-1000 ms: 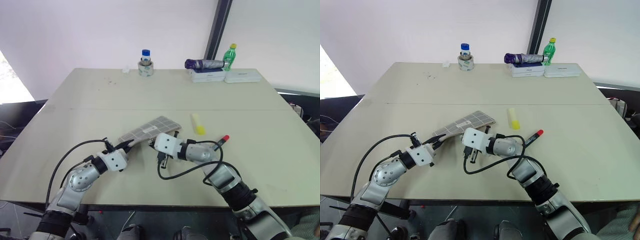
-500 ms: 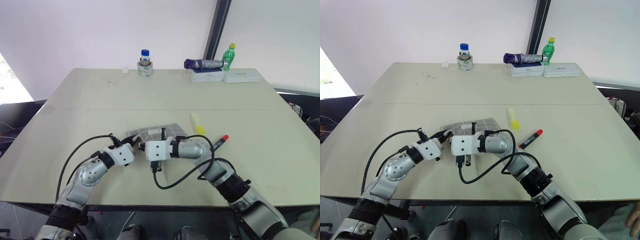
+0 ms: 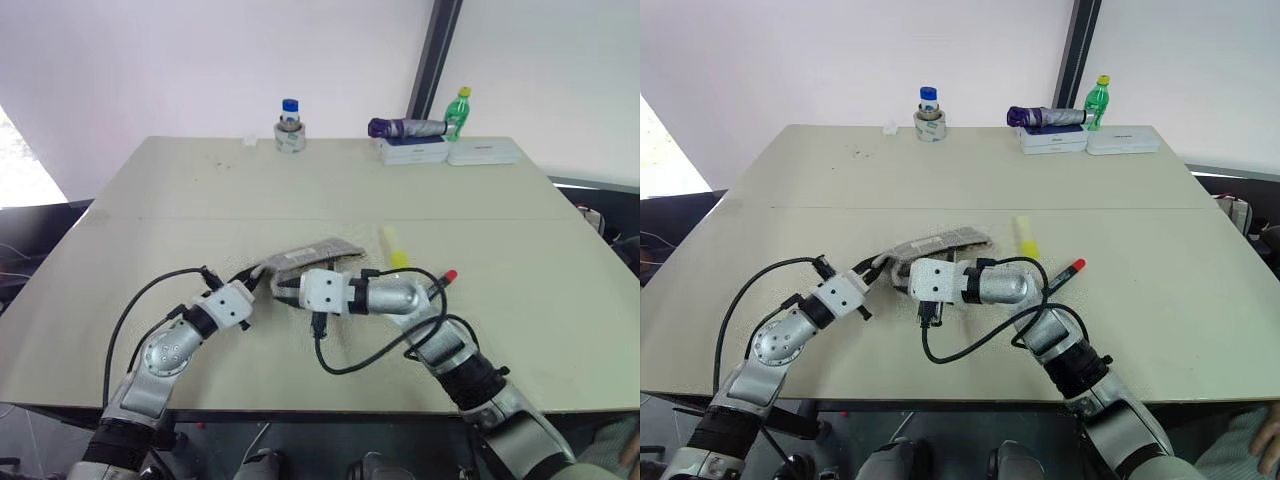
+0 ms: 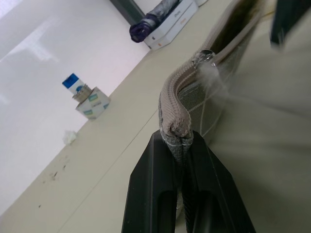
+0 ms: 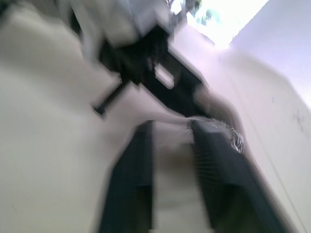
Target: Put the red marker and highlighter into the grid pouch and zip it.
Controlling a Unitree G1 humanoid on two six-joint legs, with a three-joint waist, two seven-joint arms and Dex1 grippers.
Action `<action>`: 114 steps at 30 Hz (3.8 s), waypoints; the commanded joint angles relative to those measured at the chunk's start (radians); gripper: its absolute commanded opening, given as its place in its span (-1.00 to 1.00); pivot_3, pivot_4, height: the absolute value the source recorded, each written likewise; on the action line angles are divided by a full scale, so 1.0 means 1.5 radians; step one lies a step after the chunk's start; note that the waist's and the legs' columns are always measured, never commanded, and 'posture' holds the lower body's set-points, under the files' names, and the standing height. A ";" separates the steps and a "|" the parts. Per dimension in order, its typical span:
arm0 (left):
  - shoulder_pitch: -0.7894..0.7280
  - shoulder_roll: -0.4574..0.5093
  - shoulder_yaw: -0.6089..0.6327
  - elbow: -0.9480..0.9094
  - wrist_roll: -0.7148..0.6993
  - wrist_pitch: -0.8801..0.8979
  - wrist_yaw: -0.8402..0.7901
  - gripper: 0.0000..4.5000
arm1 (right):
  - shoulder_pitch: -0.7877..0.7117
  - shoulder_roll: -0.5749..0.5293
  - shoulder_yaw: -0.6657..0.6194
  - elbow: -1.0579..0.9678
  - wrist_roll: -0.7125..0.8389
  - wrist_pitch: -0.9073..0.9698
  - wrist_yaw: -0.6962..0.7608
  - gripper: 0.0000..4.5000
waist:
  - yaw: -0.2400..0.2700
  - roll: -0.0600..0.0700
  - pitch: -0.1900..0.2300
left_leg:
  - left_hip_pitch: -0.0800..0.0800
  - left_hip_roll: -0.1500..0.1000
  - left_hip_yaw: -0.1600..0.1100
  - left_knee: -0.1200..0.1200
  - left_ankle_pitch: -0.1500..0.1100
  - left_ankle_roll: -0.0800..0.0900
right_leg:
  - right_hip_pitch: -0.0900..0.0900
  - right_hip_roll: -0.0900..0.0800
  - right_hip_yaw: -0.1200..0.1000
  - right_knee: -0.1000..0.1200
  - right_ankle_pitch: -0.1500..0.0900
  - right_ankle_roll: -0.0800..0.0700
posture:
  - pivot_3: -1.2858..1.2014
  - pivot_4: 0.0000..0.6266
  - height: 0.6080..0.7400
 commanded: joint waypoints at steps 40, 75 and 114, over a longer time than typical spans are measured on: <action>-0.009 -0.004 0.021 -0.020 -0.031 -0.011 -0.008 -1.00 | -0.198 -0.059 -0.307 0.337 0.092 0.566 -0.286 0.60 | 0.000 0.000 0.000 | 0.000 0.000 0.000 -0.001 0.000 0.000 | 0.000 0.000 0.000 0.000 0.000 0.000 | 0.03 -0.52 0.96; -0.046 0.006 0.008 0.009 -0.022 -0.035 -0.026 -1.00 | -0.001 -0.181 -0.223 -0.037 0.249 0.474 0.007 -0.60 | 0.002 0.000 0.001 | -0.001 0.000 0.000 -0.001 0.000 0.000 | -0.001 0.000 0.000 -0.001 0.000 0.001 | 0.03 -0.52 0.96; -0.034 0.022 -0.019 0.027 0.029 -0.085 -0.027 -1.00 | -0.026 -0.196 -0.159 0.011 0.204 0.451 -0.002 -0.60 | 0.002 0.000 0.001 | -0.001 0.000 0.000 -0.001 0.000 0.000 | -0.001 0.000 0.000 -0.002 0.000 0.001 | 0.03 -0.52 0.96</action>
